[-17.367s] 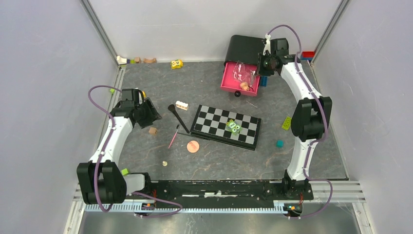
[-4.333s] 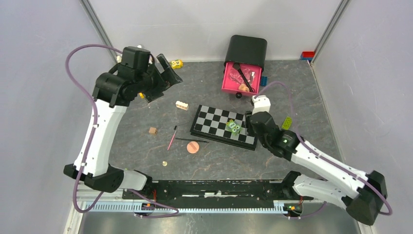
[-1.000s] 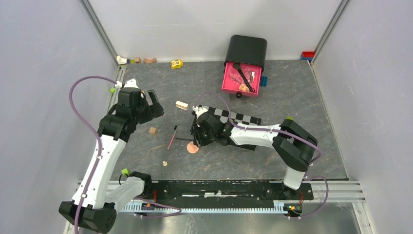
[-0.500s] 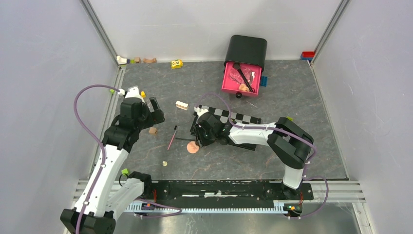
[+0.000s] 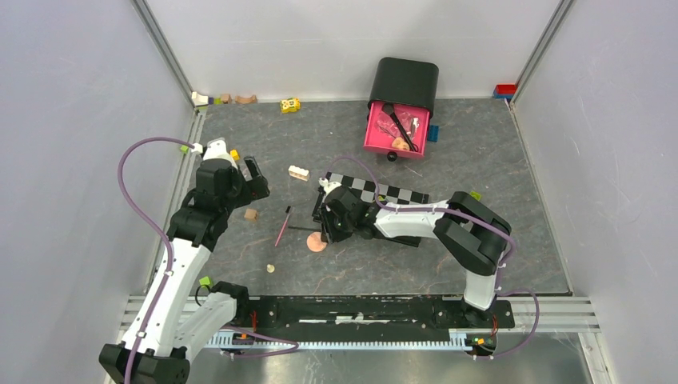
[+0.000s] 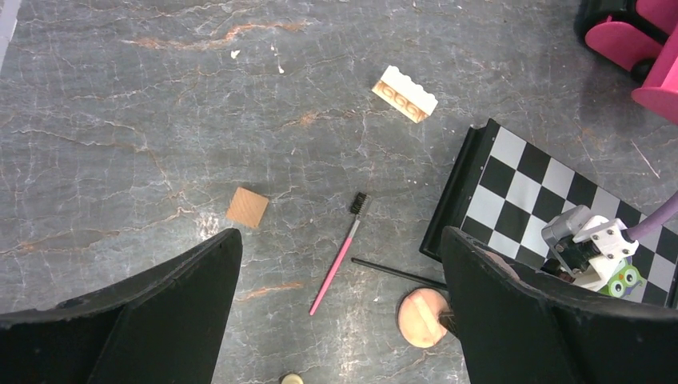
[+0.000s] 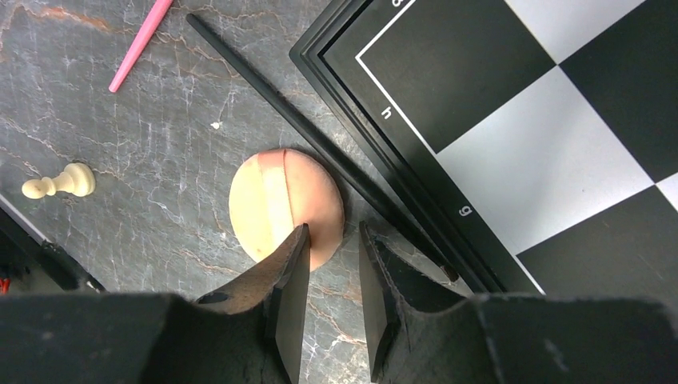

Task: Organize the makeup
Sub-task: Pick up the makeup tool from the center of the board.

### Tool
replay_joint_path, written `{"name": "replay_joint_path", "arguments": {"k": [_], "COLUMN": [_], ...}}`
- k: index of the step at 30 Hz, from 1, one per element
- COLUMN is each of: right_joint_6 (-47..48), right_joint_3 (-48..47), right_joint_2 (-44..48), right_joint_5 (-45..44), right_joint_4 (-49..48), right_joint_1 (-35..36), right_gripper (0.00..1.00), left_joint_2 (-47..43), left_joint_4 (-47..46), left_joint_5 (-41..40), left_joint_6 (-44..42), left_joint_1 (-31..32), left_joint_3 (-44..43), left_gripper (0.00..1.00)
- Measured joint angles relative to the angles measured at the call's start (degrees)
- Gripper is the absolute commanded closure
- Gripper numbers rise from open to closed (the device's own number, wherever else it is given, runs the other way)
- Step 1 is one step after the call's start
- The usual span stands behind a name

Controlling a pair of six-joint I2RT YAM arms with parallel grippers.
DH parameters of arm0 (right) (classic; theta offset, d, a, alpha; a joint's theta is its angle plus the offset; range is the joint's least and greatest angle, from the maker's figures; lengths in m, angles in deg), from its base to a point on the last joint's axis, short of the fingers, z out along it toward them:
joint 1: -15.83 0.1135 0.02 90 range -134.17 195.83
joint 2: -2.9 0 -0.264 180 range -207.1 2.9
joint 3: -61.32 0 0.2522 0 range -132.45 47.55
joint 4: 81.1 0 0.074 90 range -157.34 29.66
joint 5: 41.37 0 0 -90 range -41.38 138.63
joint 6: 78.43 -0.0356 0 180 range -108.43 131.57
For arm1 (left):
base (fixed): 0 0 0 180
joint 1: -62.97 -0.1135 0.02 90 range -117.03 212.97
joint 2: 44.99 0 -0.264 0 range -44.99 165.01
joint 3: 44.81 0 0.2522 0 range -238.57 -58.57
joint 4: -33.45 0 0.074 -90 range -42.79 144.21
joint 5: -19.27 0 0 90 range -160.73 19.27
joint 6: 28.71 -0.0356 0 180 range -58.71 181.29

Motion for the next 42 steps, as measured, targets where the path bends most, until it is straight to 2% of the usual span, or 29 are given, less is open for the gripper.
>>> {"name": "replay_joint_path", "arguments": {"k": [26, 34, 42], "right_joint_6": [0.1, 0.9, 2.8], "right_joint_3": [1.1, 2.4, 2.9], "right_joint_2": [1.4, 7.7, 14.5], "right_joint_5": [2.9, 3.6, 3.9], "right_joint_4": [-3.1, -3.1, -2.5], "right_joint_1": [-0.9, -4.1, -11.0], "right_gripper": [0.99, 1.00, 1.00], "left_joint_2": [1.7, 1.7, 2.4], "left_joint_4": [-0.7, -0.7, -0.6], "left_joint_5": [-3.1, -3.6, -4.9], "left_joint_6": [-1.0, -1.0, -1.0], "left_joint_1": [-0.2, -0.3, -0.6], "left_joint_3": [0.0, 0.0, 0.0], "left_gripper": [0.00, 0.00, 0.00]}}
